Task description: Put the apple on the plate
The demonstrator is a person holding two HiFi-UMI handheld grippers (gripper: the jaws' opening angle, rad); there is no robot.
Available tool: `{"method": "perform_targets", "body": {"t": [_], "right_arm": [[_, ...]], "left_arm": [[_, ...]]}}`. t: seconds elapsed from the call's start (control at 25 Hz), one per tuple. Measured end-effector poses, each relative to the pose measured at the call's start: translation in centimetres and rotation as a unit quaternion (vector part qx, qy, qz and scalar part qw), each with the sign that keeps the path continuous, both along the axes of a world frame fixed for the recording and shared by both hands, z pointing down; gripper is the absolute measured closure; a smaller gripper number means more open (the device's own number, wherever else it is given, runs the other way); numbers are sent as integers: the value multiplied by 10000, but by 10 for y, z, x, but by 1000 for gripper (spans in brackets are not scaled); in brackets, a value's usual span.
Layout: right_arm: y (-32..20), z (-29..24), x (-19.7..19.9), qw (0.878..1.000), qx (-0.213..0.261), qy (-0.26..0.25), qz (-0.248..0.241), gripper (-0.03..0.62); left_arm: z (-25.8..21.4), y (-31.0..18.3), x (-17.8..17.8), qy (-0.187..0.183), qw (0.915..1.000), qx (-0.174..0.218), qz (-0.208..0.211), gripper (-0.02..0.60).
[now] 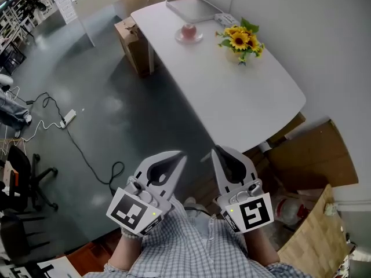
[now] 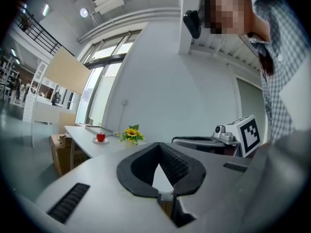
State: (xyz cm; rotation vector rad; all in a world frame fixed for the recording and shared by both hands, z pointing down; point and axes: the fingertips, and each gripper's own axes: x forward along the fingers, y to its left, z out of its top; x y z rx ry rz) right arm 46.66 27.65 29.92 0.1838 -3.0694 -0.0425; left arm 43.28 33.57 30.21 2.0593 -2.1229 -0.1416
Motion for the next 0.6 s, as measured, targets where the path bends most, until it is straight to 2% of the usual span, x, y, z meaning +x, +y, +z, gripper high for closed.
{"method": "perform_targets", "body": {"t": [0.32, 0.6], "right_arm": [[-21, 13, -44, 9997, 126, 157, 97, 566], [-38, 25, -109, 9992, 180, 355, 61, 565]], "left_arm": [[12, -17, -51, 95, 9999, -72, -47, 574], [24, -29, -124, 252, 9996, -37, -140, 574]]}}
